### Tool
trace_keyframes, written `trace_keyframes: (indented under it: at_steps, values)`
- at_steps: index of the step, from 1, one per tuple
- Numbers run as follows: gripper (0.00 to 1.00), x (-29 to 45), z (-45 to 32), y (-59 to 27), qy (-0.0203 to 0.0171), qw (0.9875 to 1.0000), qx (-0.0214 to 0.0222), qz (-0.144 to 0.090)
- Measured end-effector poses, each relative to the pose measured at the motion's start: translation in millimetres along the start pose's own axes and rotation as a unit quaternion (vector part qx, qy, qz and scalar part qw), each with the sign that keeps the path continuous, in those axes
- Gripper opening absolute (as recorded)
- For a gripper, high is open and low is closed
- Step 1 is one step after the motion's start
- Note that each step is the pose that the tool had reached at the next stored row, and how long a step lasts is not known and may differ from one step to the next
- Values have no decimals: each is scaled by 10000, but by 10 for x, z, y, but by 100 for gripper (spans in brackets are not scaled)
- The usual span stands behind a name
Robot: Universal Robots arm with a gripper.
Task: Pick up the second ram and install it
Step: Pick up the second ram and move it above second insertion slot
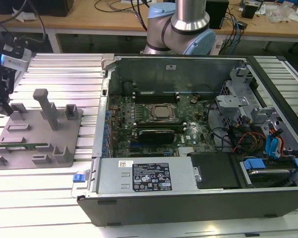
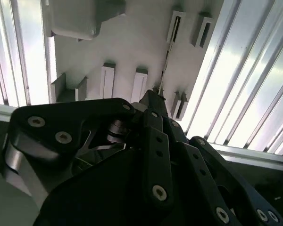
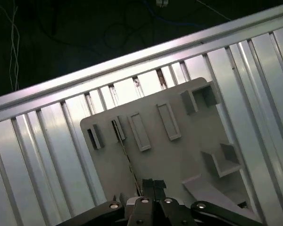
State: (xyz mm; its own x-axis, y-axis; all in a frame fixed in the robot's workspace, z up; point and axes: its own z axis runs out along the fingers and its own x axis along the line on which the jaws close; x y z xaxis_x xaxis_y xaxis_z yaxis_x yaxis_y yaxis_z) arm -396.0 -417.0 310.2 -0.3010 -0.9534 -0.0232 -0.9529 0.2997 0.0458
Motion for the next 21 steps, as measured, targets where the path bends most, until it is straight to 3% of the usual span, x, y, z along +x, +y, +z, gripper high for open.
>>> trace_keyframes:
  at_steps: [3, 8, 11, 17, 21]
  values:
    - [8, 0, 11, -1, 15, 9995, -7, -324]
    - [8, 1, 28, -1, 40, 9963, -20, -860]
    - [8, 7, 40, 3, 38, 9963, -19, -862]
    - [8, 88, 149, -1, 35, 9963, -20, -862]
    - [8, 102, 201, -2, 35, 9963, -20, -862]
